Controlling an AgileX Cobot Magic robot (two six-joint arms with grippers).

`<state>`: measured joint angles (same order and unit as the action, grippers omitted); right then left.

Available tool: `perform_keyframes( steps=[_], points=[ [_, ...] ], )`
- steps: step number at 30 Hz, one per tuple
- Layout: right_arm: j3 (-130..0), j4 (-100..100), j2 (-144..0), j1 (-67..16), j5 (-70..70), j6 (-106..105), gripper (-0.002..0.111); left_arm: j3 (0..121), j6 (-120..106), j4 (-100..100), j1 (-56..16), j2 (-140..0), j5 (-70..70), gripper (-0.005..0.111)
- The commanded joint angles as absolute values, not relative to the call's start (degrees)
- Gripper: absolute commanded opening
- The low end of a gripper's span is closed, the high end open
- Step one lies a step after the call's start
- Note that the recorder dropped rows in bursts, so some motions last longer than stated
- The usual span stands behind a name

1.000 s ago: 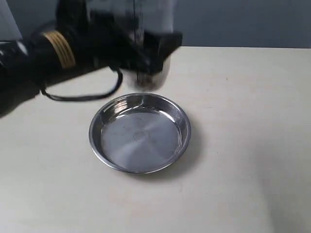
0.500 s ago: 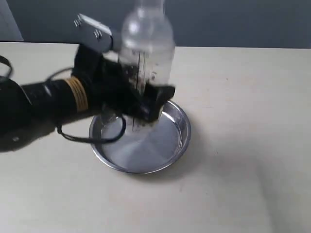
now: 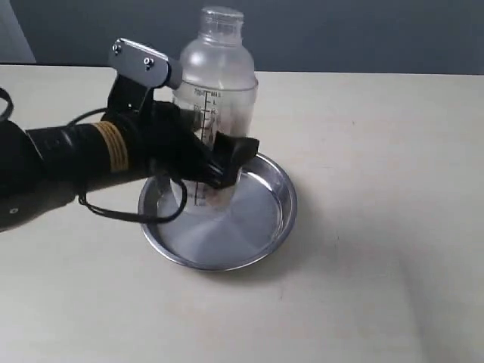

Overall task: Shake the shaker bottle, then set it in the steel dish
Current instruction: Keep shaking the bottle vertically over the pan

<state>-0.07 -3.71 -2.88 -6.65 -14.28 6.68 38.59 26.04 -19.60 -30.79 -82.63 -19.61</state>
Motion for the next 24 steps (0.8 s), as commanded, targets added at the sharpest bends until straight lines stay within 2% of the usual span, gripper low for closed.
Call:
perform_keyframes(
  steps=[1,4,7,10,13,19,22,24],
  points=[
    [0.0,-3.6,-3.1,-6.8,-13.6,6.7,-0.001,46.0,20.6,-17.1,-30.9,-74.2,-25.0,0.000],
    [0.0,-3.6,-3.1,-6.8,-13.6,6.7,-0.001,40.8,21.0,-14.3,-31.0,-79.9,-17.4,0.000],
    [0.0,-3.6,-3.1,-6.8,-13.6,6.7,-0.001,35.7,22.0,-11.6,-30.9,-86.0,-22.5,0.000],
    [0.0,-3.6,-3.1,-6.8,-13.6,6.7,-0.001,39.0,22.0,-15.5,-30.9,-80.5,-26.9,0.000],
    [0.0,-3.6,-3.1,-6.8,-13.5,6.7,-0.001,44.0,22.0,-16.6,-30.9,-74.5,-25.0,0.000],
    [0.0,-3.6,-3.1,-6.8,-13.5,6.7,-0.001,34.7,22.6,-10.6,-30.5,-86.6,-26.1,0.000],
    [0.0,-3.6,-3.1,-6.8,-13.5,6.7,-0.001,37.1,26.3,-17.1,-30.5,-80.7,-34.2,0.000],
    [0.0,-3.6,-3.1,-6.8,-13.5,6.7,-0.001,40.8,25.3,-18.8,-30.5,-75.9,-31.9,0.000]
  ],
)
